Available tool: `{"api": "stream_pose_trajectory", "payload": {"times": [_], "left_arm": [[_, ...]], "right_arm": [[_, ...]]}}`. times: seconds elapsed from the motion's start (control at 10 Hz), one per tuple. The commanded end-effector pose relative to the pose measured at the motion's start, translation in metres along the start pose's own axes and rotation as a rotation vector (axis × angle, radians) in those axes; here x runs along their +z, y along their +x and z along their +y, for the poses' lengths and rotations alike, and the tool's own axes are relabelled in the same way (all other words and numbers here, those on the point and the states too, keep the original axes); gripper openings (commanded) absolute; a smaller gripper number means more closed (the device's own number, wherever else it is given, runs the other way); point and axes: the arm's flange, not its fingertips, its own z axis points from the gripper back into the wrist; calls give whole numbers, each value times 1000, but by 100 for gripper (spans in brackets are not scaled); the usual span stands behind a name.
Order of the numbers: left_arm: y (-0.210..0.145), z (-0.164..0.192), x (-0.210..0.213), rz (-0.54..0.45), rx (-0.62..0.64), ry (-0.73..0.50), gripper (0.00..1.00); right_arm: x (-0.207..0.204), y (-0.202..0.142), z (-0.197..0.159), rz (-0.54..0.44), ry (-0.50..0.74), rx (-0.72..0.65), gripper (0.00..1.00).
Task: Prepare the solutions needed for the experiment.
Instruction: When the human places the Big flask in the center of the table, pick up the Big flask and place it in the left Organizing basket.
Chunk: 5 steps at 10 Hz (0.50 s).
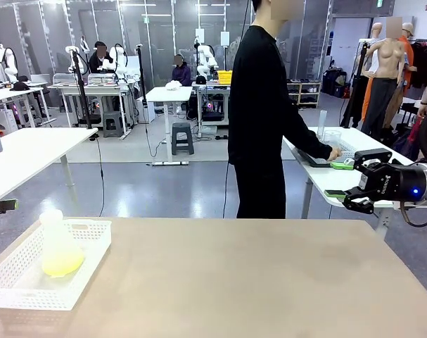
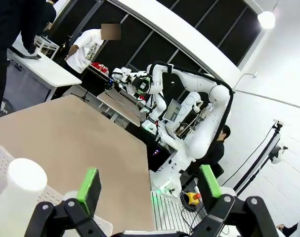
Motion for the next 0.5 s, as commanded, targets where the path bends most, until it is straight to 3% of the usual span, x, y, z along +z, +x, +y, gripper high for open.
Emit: {"api": "stream_pose_trajectory", "payload": {"times": [0.0, 0.2, 0.4], "left_arm": [[-2, -2, -9, -73, 212, -250, 100], [2, -10, -14, -107, 355, -133, 100], [5, -7, -13, -100, 520, -119, 100]], "right_arm": [[-1, 0, 1, 1, 20, 14, 63], [-1, 0, 1, 1, 20, 14, 63], [-1, 0, 1, 1, 20, 14, 63]]}}
